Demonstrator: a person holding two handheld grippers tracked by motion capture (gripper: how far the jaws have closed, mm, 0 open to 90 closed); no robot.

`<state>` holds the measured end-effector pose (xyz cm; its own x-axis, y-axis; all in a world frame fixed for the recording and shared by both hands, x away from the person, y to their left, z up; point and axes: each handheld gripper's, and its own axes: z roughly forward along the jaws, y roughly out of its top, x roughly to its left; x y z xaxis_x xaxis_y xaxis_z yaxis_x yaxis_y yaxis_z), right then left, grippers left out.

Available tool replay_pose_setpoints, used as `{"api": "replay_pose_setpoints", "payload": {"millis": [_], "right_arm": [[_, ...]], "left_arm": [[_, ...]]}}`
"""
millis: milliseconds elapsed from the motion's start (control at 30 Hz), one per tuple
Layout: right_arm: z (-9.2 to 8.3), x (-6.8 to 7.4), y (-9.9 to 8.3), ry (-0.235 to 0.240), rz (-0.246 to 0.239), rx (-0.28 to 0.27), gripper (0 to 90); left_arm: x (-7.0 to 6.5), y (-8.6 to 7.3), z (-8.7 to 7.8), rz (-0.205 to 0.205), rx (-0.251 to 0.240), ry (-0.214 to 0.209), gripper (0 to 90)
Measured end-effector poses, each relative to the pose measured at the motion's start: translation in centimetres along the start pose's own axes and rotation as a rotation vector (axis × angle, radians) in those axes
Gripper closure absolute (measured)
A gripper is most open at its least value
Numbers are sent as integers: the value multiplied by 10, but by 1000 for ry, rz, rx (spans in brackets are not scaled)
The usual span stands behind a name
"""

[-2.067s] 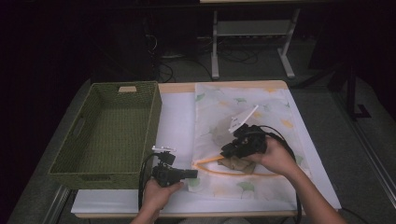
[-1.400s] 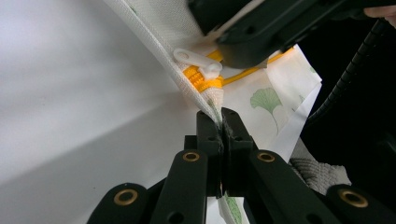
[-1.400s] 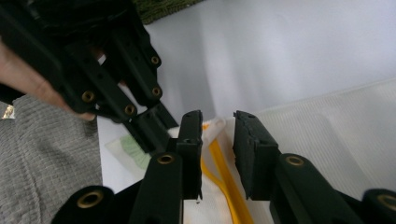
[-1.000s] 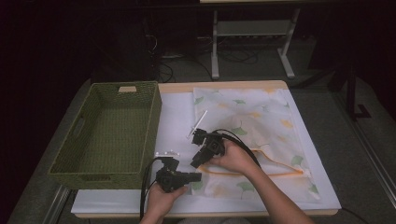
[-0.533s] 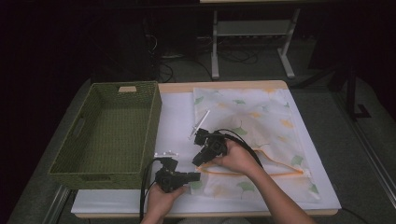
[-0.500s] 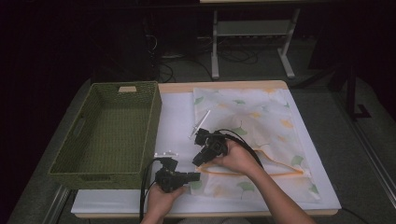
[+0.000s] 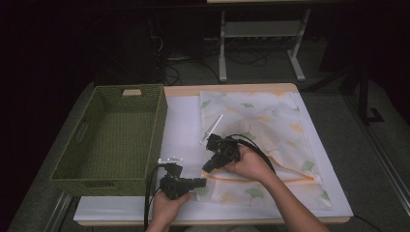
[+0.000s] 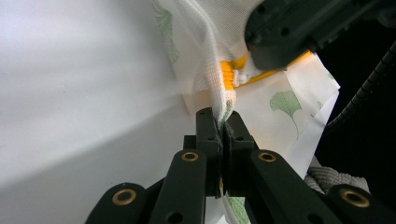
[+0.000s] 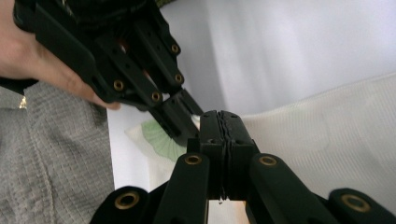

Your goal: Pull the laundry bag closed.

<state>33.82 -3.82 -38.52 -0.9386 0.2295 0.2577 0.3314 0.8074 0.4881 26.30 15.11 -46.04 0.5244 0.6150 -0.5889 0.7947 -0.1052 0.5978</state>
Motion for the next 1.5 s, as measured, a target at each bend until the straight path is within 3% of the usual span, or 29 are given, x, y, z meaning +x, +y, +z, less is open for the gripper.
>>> {"api": "replay_pose_setpoints", "payload": {"millis": [300, 533, 700, 1133, 1333, 1500], "right_arm": [[-1, 1, -5, -1, -16, 22, 879], [-3, -2, -11, -3, 2, 27, 877], [2, -3, -14, 1, 16, 36, 863], [2, -6, -12, 6, 37, -1, 828], [6, -5, -10, 3, 37, 9, 866], [3, -7, -13, 24, 49, -7, 807]], "left_arm": [[2, -1, -1, -31, -16, -17, 872], [4, -1, -3, -51, -32, -30, 873], [1, -2, -1, -39, -29, -38, 873], [-1, -1, 0, -22, -19, -40, 875], [-3, -1, 0, -21, -19, -48, 876], [-2, -1, -3, -23, -42, -40, 880]]}}
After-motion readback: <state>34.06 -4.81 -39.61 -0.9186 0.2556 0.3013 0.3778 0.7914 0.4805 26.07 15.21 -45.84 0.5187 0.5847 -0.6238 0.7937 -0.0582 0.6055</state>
